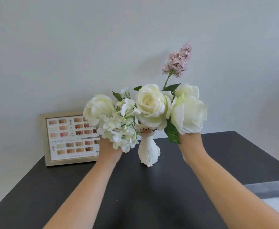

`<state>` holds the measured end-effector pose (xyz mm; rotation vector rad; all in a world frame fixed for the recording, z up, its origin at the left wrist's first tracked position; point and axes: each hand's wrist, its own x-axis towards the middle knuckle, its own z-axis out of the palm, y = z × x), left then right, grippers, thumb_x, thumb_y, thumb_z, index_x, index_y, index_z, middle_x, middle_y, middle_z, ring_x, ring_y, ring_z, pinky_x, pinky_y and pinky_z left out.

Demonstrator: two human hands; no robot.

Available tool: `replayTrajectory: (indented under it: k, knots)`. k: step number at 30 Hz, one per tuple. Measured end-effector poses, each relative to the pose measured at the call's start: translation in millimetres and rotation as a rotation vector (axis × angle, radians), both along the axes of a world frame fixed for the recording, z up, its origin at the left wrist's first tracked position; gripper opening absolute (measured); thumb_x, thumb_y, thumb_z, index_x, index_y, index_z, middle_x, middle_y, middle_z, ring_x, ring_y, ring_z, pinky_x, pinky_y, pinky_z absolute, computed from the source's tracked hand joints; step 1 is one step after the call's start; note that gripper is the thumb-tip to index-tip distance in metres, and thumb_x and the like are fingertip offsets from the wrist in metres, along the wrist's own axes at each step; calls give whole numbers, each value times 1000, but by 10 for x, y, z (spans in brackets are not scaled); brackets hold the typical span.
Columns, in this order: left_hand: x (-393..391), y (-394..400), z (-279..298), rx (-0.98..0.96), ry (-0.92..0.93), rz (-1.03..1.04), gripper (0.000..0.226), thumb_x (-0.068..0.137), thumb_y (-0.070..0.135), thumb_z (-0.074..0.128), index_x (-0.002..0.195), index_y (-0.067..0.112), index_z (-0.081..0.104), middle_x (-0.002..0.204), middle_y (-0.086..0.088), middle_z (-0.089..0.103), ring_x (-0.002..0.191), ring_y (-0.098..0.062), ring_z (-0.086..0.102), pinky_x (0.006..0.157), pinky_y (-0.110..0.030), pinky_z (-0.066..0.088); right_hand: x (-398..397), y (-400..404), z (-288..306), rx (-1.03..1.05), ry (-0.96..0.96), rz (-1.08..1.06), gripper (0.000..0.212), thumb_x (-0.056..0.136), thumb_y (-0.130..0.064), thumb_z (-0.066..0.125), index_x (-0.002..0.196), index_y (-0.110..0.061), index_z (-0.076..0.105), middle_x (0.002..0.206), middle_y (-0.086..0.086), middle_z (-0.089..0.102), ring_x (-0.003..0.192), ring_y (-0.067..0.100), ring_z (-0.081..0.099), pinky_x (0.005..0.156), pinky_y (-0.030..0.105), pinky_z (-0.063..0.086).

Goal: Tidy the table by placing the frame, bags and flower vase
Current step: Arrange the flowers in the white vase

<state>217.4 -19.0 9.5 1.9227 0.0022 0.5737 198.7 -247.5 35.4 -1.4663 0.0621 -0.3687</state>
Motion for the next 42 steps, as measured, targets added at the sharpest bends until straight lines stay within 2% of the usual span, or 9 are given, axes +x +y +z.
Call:
replayTrajectory:
  k: [3, 7, 10, 13, 22, 27, 30, 36, 42]
  knots:
    - [20, 56, 245, 129, -9, 89, 4, 94, 11, 57, 97, 14, 58, 89, -2, 53, 84, -21, 49, 71, -29, 39, -80, 51, 202, -17, -22, 26, 21, 65, -30, 62, 85, -33, 56, 78, -9, 57, 72, 13, 49, 70, 29, 40]
    - [4, 75, 704, -28, -371, 70, 44, 85, 48, 65, 128, 49, 58, 113, 17, 67, 99, -2, 66, 84, -23, 53, -106, 7, 444, -13, -248, 85, 42, 69, -20, 65, 111, -17, 64, 99, 6, 67, 88, 24, 61, 85, 41, 52]
    - [69, 114, 881, 43, -422, 121, 97, 71, 28, 73, 153, 19, 22, 152, 5, 32, 137, -6, 31, 113, -31, 32, -19, -44, 627, 28, -320, 111, 38, 79, -13, 62, 116, -11, 62, 104, 12, 67, 90, 23, 61, 79, 39, 52]
    - [132, 150, 1114, -77, -422, 43, 76, 83, 39, 63, 148, 26, 27, 138, 5, 37, 127, -12, 43, 109, -33, 35, 90, -46, 817, 62, -286, 130, 35, 85, -6, 61, 120, -11, 61, 106, 9, 71, 91, 21, 66, 77, 34, 55]
    - [156, 114, 1447, 320, -207, -19, 46, 76, 10, 71, 109, 40, 59, 94, 18, 64, 100, -12, 61, 95, -46, 45, 281, 65, 1166, -209, -84, 165, 12, 88, -6, 59, 99, -9, 63, 83, 4, 66, 74, 23, 61, 60, 29, 51]
    - [-124, 235, 1093, 127, -266, -61, 18, 85, 32, 64, 101, 38, 64, 100, 29, 63, 97, 15, 54, 78, -29, 48, 217, 32, 1109, -419, -89, 115, 53, 85, -9, 64, 125, -34, 40, 96, -3, 64, 82, 16, 64, 60, 30, 51]
    - [-367, 292, 761, 226, -492, -47, 22, 90, 40, 56, 112, 35, 60, 114, 30, 55, 114, 5, 49, 97, -31, 42, 157, -29, 1074, -472, -130, 134, 69, 83, -17, 69, 135, -44, 33, 99, -9, 62, 84, 12, 63, 65, 29, 51]
    - [-432, 60, 439, 885, -627, 3, 63, 79, 59, 64, 134, 36, 42, 149, 6, 35, 139, -20, 28, 109, -37, 17, 131, -37, 1239, -695, -302, -37, 29, 86, -22, 57, 111, -36, 65, 110, -14, 60, 87, 8, 60, 78, 28, 49]
    - [-161, 36, 680, 922, -656, 125, 62, 73, 32, 75, 129, 35, 49, 136, 10, 53, 131, -23, 39, 100, -39, 21, 194, 40, 1268, -782, -236, 188, 29, 93, -37, 53, 120, -37, 63, 113, -16, 61, 105, 5, 55, 88, 24, 41]
